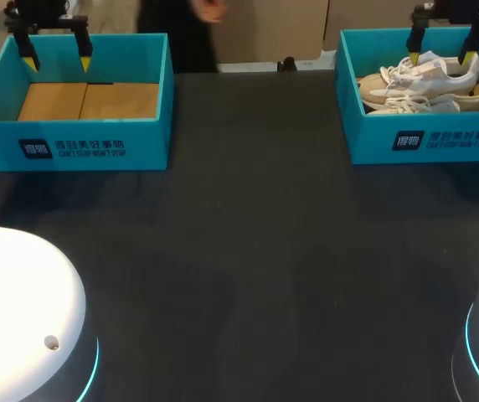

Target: Take the shoe out of the shoebox, open the shoe tongue, remove and reinsert the insole, then place the shoe into the shoebox

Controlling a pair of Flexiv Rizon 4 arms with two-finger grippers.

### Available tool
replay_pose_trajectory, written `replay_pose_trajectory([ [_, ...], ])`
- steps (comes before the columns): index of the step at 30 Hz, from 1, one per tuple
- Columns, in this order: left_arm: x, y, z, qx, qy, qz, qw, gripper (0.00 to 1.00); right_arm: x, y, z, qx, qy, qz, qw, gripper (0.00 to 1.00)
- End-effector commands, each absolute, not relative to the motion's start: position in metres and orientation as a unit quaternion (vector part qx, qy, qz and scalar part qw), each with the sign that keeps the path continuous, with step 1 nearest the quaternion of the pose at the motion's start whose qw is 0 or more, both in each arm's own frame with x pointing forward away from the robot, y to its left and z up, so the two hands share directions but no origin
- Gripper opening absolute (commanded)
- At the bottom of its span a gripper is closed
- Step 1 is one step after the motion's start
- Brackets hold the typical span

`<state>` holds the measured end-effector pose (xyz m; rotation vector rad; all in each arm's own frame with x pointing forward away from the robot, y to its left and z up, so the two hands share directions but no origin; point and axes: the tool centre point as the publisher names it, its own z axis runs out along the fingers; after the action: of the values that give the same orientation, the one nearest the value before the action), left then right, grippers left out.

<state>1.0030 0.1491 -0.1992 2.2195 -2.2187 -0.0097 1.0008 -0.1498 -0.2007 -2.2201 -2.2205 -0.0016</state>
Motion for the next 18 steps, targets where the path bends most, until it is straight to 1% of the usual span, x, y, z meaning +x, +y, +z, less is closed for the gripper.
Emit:
replay_pose_trajectory([
  [1,1.002,0.15,-0.2,0.707,-0.707,-0.002,0.001,1.0,1.001,-0.15,-0.2,-0.707,-0.707,0.0,0.001,1.0],
  [13,1.002,0.15,-0.2,0.707,-0.707,-0.002,0.001,1.0,1.001,-0.15,-0.2,-0.707,-0.707,0.0,0.001,1.0],
  [18,1.002,0.15,-0.2,0.707,-0.707,-0.002,0.001,1.0,1.007,-0.17,-0.209,-0.707,-0.707,0.009,-0.016,1.0],
])
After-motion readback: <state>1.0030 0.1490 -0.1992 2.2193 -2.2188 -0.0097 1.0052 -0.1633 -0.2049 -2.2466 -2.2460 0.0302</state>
